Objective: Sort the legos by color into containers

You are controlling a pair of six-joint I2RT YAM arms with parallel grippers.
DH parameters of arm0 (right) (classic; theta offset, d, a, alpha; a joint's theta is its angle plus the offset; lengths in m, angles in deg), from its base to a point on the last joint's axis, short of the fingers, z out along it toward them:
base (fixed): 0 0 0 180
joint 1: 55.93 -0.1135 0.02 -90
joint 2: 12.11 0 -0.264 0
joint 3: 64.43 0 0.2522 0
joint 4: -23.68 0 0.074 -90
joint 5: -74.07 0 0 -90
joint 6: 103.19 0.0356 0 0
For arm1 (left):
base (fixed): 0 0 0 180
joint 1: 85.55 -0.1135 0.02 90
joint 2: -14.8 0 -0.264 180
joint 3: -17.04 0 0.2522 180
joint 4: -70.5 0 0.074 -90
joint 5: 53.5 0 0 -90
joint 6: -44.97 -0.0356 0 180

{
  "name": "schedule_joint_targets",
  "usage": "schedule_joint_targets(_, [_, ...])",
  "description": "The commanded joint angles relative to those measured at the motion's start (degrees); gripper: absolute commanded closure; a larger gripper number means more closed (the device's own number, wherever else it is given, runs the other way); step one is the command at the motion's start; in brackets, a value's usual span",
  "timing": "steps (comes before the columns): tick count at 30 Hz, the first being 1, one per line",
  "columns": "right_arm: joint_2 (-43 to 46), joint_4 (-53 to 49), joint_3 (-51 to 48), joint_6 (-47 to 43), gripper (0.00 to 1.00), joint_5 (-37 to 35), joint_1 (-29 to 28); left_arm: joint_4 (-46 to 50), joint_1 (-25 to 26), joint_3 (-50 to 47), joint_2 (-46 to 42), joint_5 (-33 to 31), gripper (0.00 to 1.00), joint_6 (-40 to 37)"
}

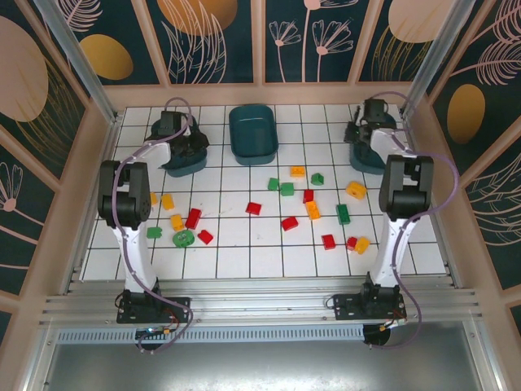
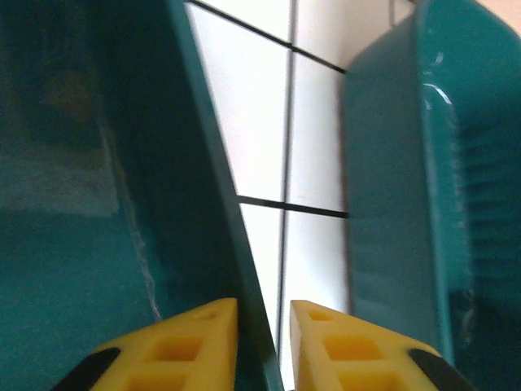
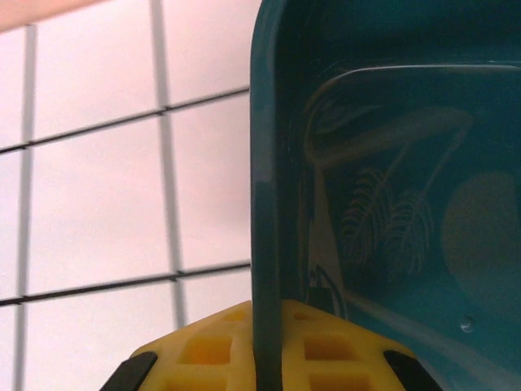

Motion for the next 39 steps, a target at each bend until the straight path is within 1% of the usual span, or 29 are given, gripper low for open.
schedule_joint_targets(1, [-4.0, -1.3, 6.8, 1.9, 1.0, 1.0, -3.8, -2.3, 1.8, 1.9, 1.3, 2.7, 0.82, -0.9])
schedule_joint_targets(4, [-6.6, -2.5, 11.6, 4.0, 1.0, 2.2, -7.6, -3.6, 3.2, 2.4, 1.9, 3.7, 0.88, 0.0])
schedule_joint_targets(9, [-9.2, -1.4, 15.1, 8.8, 1.0, 5.4, -13.3, -6.0, 5.8, 2.9, 2.1, 4.6, 0.85, 0.3])
schedule_joint_targets(12, [-9.4, 0.1, 15.1, 11.4, 1.0, 5.4, -15.3, -7.6, 6.9, 2.7, 2.1, 7.6, 0.88, 0.3])
schedule_joint_targets(14, [-9.9, 0.4, 16.0, 12.9, 1.0, 6.7, -16.3, -7.9, 7.4, 1.9, 1.6, 7.5, 0.88, 0.0])
schedule_joint_targets(15, [-10.4, 0.1, 16.8, 13.2, 0.99, 7.0, -16.5, -8.8, 7.5, 1.0, 0.9, 7.3, 0.88, 0.5])
schedule_joint_targets(16, [-10.9, -0.2, 17.7, 13.6, 0.93, 7.4, -16.7, -10.1, 7.4, -0.5, -0.3, 7.0, 0.88, 1.0])
schedule_joint_targets(17, [-11.2, -0.2, 18.5, 13.8, 0.91, 8.5, -16.7, -11.3, 7.4, -1.7, -1.7, 6.5, 0.87, 1.4])
schedule_joint_targets(18, [-11.3, -0.2, 19.1, 14.1, 0.89, 9.4, -16.7, -12.1, 7.5, -2.6, -2.9, 6.2, 0.85, 1.7])
schedule_joint_targets(20, [-11.2, -0.8, 20.3, 14.5, 0.8, 11.0, -16.7, -11.5, 7.4, -3.2, -5.4, 3.9, 0.76, 1.4])
schedule_joint_targets(21, [-10.8, -1.0, 20.6, 14.5, 0.77, 11.7, -16.6, -10.7, 7.4, -3.2, -6.3, 2.3, 0.72, 1.4])
schedule_joint_targets(22, [-10.0, -0.9, 20.6, 14.5, 0.74, 12.6, -16.5, -9.5, 7.0, -3.2, -6.9, 0.7, 0.66, 1.6])
schedule_joint_targets(23, [-9.1, -0.8, 20.2, 14.6, 0.68, 13.3, -16.3, -9.4, 6.4, -3.4, -7.5, 0.1, 0.62, 2.0])
schedule_joint_targets(26, [-5.4, 1.0, 16.6, 14.8, 0.62, 15.4, -15.4, -12.8, 3.1, -6.3, -8.9, 1.6, 0.53, 6.0])
schedule_joint_targets(27, [-3.9, 1.7, 14.8, 14.7, 0.61, 15.7, -15.0, -14.0, 1.8, -7.3, -9.1, 2.0, 0.53, 7.5])
schedule_joint_targets(29, [-0.5, 3.1, 10.1, 13.9, 0.59, 15.1, -13.8, -15.0, -0.8, -9.3, -9.7, 1.7, 0.53, 9.8])
schedule_joint_targets(31, [3.4, 4.8, 4.2, 13.1, 0.58, 13.3, -12.2, -14.4, -2.7, -10.1, -9.8, 0.9, 0.54, 10.1])
schedule_joint_targets(33, [6.4, 5.8, -0.3, 11.6, 0.55, 11.5, -10.2, -11.3, -3.6, -8.7, -9.0, -1.4, 0.59, 9.7])
schedule_joint_targets(36, [7.8, 3.9, -2.6, 7.8, 0.49, 7.8, -7.4, -6.4, -3.7, -4.2, -5.7, -4.0, 0.67, 8.0])
schedule_joint_targets(39, [5.9, -0.3, -1.1, 4.0, 0.45, 4.8, -5.4, -1.6, -3.7, 0.7, -1.0, -6.9, 0.74, 6.4])
